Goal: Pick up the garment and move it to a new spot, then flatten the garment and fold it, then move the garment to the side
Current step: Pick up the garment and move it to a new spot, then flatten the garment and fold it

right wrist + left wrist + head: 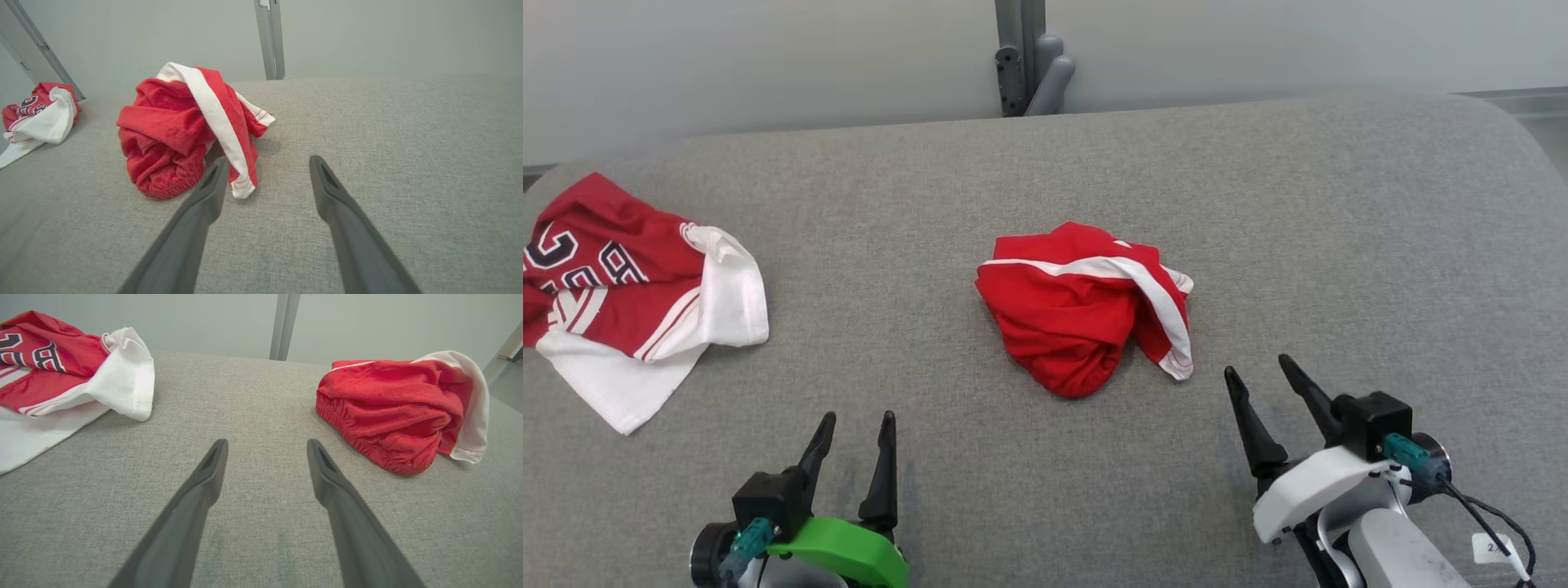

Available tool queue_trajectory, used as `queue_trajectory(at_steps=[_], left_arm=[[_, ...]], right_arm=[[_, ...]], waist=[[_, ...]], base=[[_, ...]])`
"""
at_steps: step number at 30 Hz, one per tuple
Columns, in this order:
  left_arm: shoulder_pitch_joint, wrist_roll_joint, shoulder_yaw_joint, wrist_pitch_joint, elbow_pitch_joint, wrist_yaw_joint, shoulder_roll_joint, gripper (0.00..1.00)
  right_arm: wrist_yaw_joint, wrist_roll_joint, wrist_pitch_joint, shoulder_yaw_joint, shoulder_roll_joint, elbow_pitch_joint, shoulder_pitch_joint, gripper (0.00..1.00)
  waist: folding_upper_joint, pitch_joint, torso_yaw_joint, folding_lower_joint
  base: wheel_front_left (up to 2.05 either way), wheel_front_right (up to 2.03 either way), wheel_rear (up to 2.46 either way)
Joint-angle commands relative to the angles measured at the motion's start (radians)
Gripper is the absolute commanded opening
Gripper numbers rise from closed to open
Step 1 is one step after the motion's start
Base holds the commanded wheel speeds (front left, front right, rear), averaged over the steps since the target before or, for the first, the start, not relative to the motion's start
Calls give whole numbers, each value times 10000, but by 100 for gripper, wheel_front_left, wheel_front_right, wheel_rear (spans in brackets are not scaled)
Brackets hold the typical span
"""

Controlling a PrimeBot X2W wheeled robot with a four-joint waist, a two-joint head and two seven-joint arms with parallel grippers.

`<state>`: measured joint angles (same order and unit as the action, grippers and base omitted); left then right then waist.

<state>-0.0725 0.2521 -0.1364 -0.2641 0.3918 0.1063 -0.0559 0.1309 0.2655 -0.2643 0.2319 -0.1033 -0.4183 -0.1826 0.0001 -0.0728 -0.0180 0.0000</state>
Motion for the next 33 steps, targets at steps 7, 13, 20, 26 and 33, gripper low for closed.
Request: queue_trajectory(at_steps=[7, 13, 20, 26, 33], left_arm=[[-634, 394, -576, -4, -94, 153, 46, 100], [-865, 564, -861, -4, -166, 164, 46, 100], [-1037, 735, -865, -5, -236, 89, 48, 100], [-1117, 632, -784, -5, -230, 111, 48, 100], [-1027, 649, -874, -5, -128, 155, 46, 100]], right_arm=[[-3, -345, 0, -62, -226, -812, -930, 100], [-3, -593, 0, -62, -219, -1539, -1394, 100], [-3, -706, -2, -392, -371, -1892, -1836, 0], [-5, -856, 0, -774, -1118, -1536, -2091, 0], [-5, -1007, -2, -1810, -2007, -375, -2216, 0]], waist=[[-1, -990, 1096, 0], [-1, -1385, 1500, 0], [-1, -1709, 1605, 0], [-1, -1736, 1387, 0], [-1, -1455, 827, 0]], base=[[0, 0, 0], [0, 0, 0], [0, 0, 0], [0, 0, 0], [0, 0, 0]])
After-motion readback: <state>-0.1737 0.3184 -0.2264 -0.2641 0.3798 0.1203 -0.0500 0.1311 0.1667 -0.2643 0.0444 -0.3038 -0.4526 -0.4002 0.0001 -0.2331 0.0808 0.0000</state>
